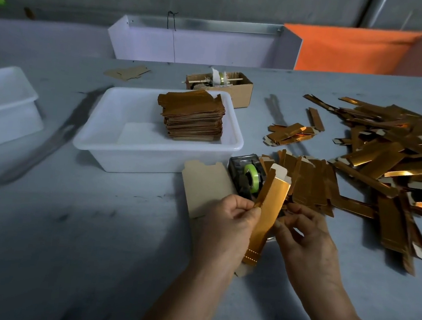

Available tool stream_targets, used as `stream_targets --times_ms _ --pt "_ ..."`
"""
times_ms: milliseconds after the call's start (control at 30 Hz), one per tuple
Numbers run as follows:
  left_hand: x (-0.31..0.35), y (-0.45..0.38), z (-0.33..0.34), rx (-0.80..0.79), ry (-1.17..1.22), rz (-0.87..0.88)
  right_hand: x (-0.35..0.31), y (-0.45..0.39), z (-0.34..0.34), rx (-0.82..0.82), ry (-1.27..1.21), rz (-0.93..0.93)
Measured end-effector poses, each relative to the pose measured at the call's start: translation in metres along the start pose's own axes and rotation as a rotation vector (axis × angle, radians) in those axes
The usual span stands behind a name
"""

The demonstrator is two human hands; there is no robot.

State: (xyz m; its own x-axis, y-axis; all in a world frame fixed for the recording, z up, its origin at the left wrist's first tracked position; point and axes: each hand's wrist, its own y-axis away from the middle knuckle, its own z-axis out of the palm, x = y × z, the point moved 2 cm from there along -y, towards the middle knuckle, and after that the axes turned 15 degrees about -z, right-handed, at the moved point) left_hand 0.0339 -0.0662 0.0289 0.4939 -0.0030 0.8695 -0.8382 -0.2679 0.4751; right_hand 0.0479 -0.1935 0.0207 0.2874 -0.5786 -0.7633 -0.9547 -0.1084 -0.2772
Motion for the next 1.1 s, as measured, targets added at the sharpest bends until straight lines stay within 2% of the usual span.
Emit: stream_targets --times_ms 133,300,400,733,833,933,1000,1100 --pt "-0.001 -0.001 0.001 0.039 -0.020 0.014 0.004 0.001 0.002 -0.005 -0.051 0.039" --pt "-0.001 -0.003 0.003 0.057 -0.023 0.008 -0.001 -0.007 0.001 -0.020 0.273 -0.157" --pt "-0.001 -0.003 0.004 0.068 -0.032 0.015 -0.002 -0.009 0.003 -0.021 0.341 -0.184" --pt "0.001 0.000 0.007 0.115 -0.110 0.117 -0.009 -0.007 0.003 0.014 0.373 -0.260" --pt "0.002 -0.001 0.006 0.094 -0.135 0.144 -0.006 -0.008 0.001 0.044 0.326 -0.218" --pt "0.003 0.004 0.007 0.094 -0.189 0.305 -0.003 -0.008 -0.001 0.013 0.286 -0.199" --pt "0.005 0.004 0.008 0.068 -0.254 0.394 -0.003 -0.007 -0.002 -0.019 0.277 -0.205" --pt "0.007 -0.002 0.003 -0.045 -0.316 0.330 0.001 -0.006 -0.002 -0.090 0.257 -0.170"
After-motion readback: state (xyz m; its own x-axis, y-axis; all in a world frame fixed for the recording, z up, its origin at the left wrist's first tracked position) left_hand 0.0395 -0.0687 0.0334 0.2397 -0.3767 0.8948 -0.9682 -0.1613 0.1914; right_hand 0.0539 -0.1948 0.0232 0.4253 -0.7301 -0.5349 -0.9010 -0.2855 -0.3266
